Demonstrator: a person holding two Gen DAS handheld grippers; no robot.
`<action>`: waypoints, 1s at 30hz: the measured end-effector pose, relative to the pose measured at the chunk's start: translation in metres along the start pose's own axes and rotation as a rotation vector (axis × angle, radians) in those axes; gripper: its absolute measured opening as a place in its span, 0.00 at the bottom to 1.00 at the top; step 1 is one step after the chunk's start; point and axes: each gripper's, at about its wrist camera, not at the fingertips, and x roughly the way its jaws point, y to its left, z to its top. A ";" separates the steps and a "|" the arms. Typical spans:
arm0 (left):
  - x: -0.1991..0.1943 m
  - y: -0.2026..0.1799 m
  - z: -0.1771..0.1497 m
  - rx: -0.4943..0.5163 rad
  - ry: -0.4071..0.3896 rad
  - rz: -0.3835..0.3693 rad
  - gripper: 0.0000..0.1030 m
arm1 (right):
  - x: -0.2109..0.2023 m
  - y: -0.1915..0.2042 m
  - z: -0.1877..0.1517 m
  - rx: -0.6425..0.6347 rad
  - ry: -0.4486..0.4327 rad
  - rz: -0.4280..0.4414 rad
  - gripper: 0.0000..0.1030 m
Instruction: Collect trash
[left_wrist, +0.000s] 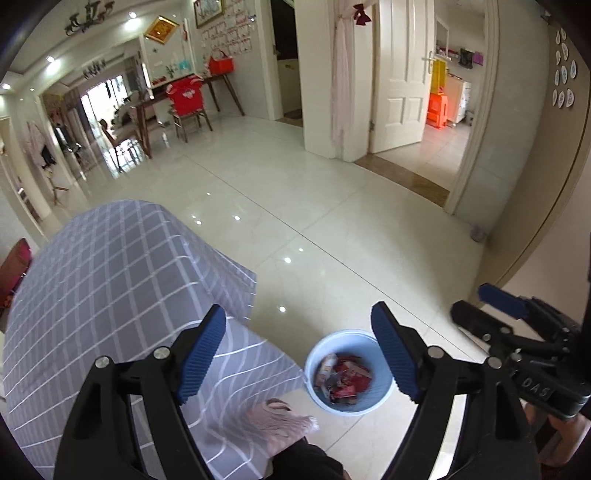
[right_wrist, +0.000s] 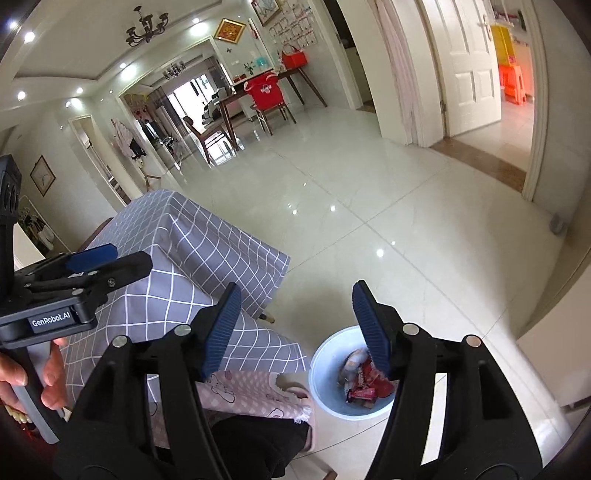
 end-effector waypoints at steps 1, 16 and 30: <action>-0.005 0.002 0.000 -0.003 -0.006 0.011 0.77 | -0.004 0.003 0.001 -0.007 -0.008 -0.004 0.60; -0.150 0.025 -0.040 -0.064 -0.261 0.168 0.87 | -0.116 0.096 -0.003 -0.171 -0.215 0.067 0.69; -0.267 0.012 -0.092 -0.113 -0.473 0.310 0.90 | -0.217 0.136 -0.044 -0.282 -0.394 0.083 0.77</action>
